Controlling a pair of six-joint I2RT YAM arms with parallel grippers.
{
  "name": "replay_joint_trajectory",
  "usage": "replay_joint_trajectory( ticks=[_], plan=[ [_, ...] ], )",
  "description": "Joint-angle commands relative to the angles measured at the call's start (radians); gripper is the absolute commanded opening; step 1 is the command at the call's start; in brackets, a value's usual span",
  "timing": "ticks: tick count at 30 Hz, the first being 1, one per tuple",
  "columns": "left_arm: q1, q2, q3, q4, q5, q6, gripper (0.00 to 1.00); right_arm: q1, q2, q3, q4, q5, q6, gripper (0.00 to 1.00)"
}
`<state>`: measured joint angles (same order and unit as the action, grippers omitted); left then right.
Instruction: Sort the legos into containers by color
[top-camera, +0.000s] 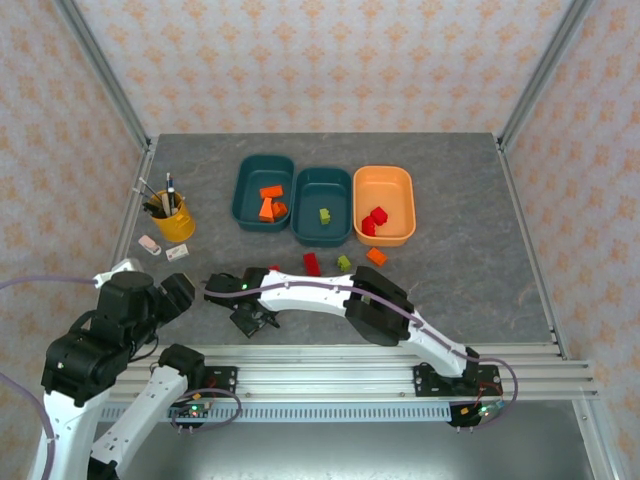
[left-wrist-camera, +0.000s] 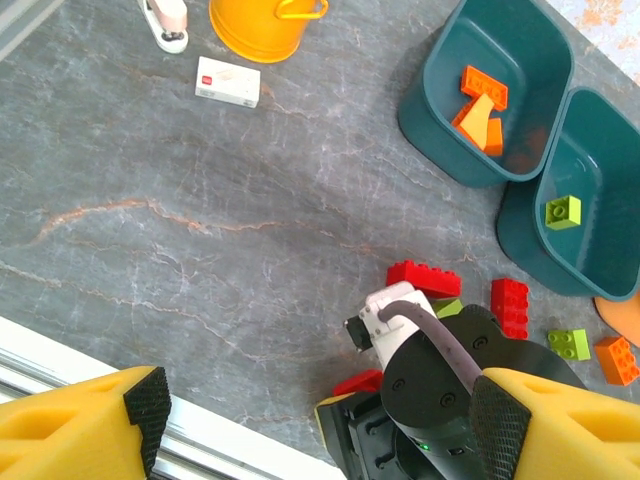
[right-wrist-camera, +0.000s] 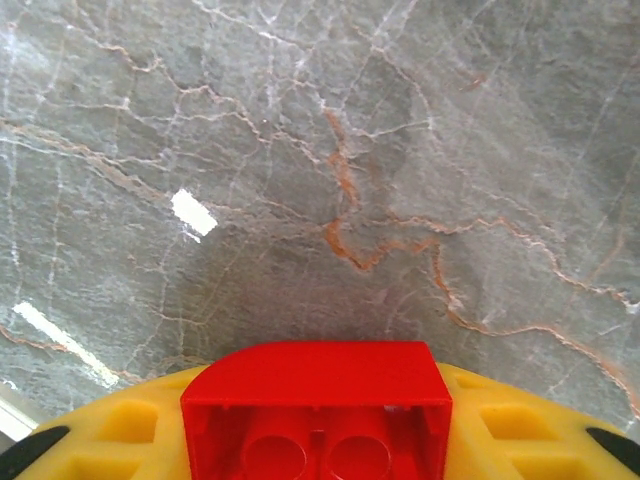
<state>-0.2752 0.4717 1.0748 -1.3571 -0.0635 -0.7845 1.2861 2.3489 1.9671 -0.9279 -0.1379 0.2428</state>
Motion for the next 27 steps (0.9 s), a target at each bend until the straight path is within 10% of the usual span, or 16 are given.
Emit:
replay_joint_trajectory(
  ticks=[1,17,27],
  plan=[
    [-0.004,0.015,-0.04,0.065,0.061,0.017,0.82,-0.019,-0.05,-0.017,-0.015,0.036,0.015,0.4],
    [-0.027,0.238,-0.072,0.501,0.375,0.04,0.81,-0.421,-0.496,-0.229,-0.043,0.148,0.044,0.38],
    [-0.268,0.594,0.046,0.73,0.339,0.059,0.82,-0.79,-0.493,-0.301,-0.124,0.175,0.032,0.37]
  ],
)
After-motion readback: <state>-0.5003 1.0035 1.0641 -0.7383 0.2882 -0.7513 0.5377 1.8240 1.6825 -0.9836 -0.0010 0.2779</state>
